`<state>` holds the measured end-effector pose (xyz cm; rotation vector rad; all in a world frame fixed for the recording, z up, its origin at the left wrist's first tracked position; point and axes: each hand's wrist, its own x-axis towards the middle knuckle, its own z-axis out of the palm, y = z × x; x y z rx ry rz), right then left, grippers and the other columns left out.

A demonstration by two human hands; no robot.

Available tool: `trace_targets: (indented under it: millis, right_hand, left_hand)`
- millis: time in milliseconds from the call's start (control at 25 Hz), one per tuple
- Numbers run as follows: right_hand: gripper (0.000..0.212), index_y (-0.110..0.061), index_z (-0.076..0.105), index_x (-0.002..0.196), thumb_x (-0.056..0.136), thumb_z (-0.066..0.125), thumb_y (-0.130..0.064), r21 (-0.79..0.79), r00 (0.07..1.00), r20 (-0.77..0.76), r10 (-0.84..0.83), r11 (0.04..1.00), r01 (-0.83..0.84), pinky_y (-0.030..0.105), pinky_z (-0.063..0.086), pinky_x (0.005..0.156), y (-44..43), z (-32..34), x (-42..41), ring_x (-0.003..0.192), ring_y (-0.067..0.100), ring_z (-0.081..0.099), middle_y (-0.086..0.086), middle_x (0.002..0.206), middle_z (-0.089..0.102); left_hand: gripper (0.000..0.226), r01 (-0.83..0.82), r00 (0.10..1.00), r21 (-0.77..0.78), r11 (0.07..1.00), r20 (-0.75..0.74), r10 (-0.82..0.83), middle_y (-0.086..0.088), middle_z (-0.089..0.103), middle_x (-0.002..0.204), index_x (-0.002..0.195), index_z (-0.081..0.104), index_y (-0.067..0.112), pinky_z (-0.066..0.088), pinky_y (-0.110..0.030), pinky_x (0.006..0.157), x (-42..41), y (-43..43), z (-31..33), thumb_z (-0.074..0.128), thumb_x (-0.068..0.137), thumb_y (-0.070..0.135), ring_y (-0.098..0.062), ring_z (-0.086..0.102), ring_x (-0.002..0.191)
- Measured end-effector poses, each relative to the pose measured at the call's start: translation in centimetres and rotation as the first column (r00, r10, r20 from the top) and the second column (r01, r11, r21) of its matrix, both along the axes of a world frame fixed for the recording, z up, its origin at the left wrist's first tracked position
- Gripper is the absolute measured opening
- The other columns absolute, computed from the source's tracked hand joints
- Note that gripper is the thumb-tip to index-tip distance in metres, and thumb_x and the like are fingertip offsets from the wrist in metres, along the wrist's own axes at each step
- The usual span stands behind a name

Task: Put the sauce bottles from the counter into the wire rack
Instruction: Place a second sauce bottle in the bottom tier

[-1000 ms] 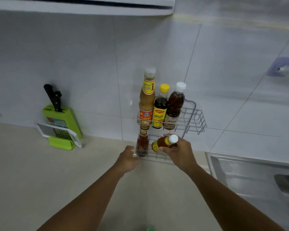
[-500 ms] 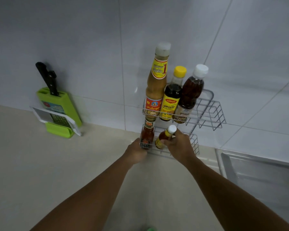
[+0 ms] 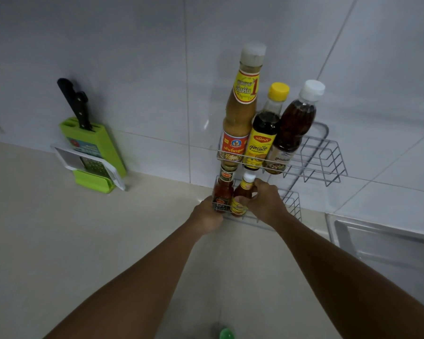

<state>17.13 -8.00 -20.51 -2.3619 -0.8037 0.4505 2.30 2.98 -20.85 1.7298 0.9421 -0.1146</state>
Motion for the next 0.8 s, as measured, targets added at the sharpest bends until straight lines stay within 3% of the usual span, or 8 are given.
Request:
trace_targets:
  millis: [160,280,360,480,560,680,800]
  right_hand:
    - [0.050,-0.015,0.060,0.123,0.079,0.083,-0.024,0.023,0.999,-0.044,0.016,1.000,-0.015,0.032,0.050,0.076,-0.5,-0.6,-0.3,0.098,0.026,0.067,0.007,0.120,0.070]
    - [0.056,-0.017,0.055,0.134,0.083,0.079,-0.018,0.045,0.999,-0.042,0.028,0.999,-0.026,0.030,0.047,0.080,-1.1,-0.6,-0.7,0.108,0.027,0.066,0.008,0.130,0.068]
    - [0.066,-0.018,0.048,0.144,0.085,0.077,-0.016,0.080,0.998,-0.060,0.026,0.997,-0.021,0.032,0.051,0.086,-1.8,-0.4,-1.3,0.117,0.029,0.064,0.010,0.137,0.064]
    - [0.073,-0.015,0.041,0.150,0.085,0.074,-0.015,0.123,0.999,-0.006,-0.042,0.992,0.042,0.044,0.052,0.102,-3.5,0.0,-2.9,0.128,0.032,0.058,0.014,0.143,0.057]
    - [0.066,-0.013,0.044,0.147,0.085,0.067,-0.009,0.170,0.993,0.068,-0.094,0.982,0.082,0.046,0.049,0.107,-4.8,0.4,-4.3,0.130,0.030,0.054,0.014,0.143,0.053]
    - [0.052,-0.012,0.060,0.132,0.082,0.060,0.003,0.192,0.986,0.141,-0.083,0.980,0.055,0.045,0.054,0.099,-7.0,0.4,-7.9,0.115,0.027,0.060,0.012,0.128,0.059]
    - [0.041,-0.014,0.071,0.115,0.083,0.056,0.006,0.046,0.998,0.052,0.046,0.998,-0.048,0.035,0.058,0.090,-9.4,-0.1,-12.0,0.103,0.022,0.066,0.009,0.115,0.069]
  left_hand:
    - [0.072,0.020,1.000,-0.001,1.000,-0.007,-0.020,-0.008,0.058,0.144,0.140,0.052,0.020,0.046,-0.046,0.109,-0.2,-0.3,0.6,0.054,0.068,0.023,-0.031,0.054,0.131]
    - [0.058,0.006,1.000,0.009,1.000,0.001,-0.006,-0.008,0.057,0.145,0.141,0.052,0.018,0.045,-0.033,0.103,-0.6,-0.3,1.0,0.062,0.084,0.022,-0.030,0.054,0.131]
    - [0.056,0.025,1.000,0.031,0.999,-0.012,-0.024,-0.012,0.053,0.148,0.146,0.047,0.013,0.044,-0.030,0.097,-1.2,-0.4,1.4,0.058,0.091,0.012,-0.031,0.051,0.134]
    - [0.055,0.186,0.981,0.085,0.979,-0.063,-0.181,-0.009,0.053,0.147,0.148,0.044,0.010,0.043,-0.029,0.103,-2.5,-1.1,3.2,0.048,0.094,0.001,-0.028,0.051,0.135]
    - [0.057,0.356,0.930,0.110,0.928,-0.137,-0.341,-0.008,0.052,0.148,0.151,0.041,0.013,0.042,-0.025,0.100,-3.6,-1.7,4.8,0.046,0.096,0.000,-0.025,0.051,0.134]
    - [0.058,0.545,0.827,0.100,0.833,-0.229,-0.514,-0.008,0.051,0.147,0.152,0.039,0.014,0.044,-0.025,0.098,-6.0,-3.1,6.8,0.047,0.097,-0.001,-0.025,0.051,0.132]
    - [0.067,0.641,0.753,0.101,0.761,-0.270,-0.599,-0.011,0.049,0.149,0.152,0.037,0.017,0.047,-0.037,0.108,-9.0,-4.6,7.4,0.049,0.092,-0.010,-0.026,0.049,0.135]
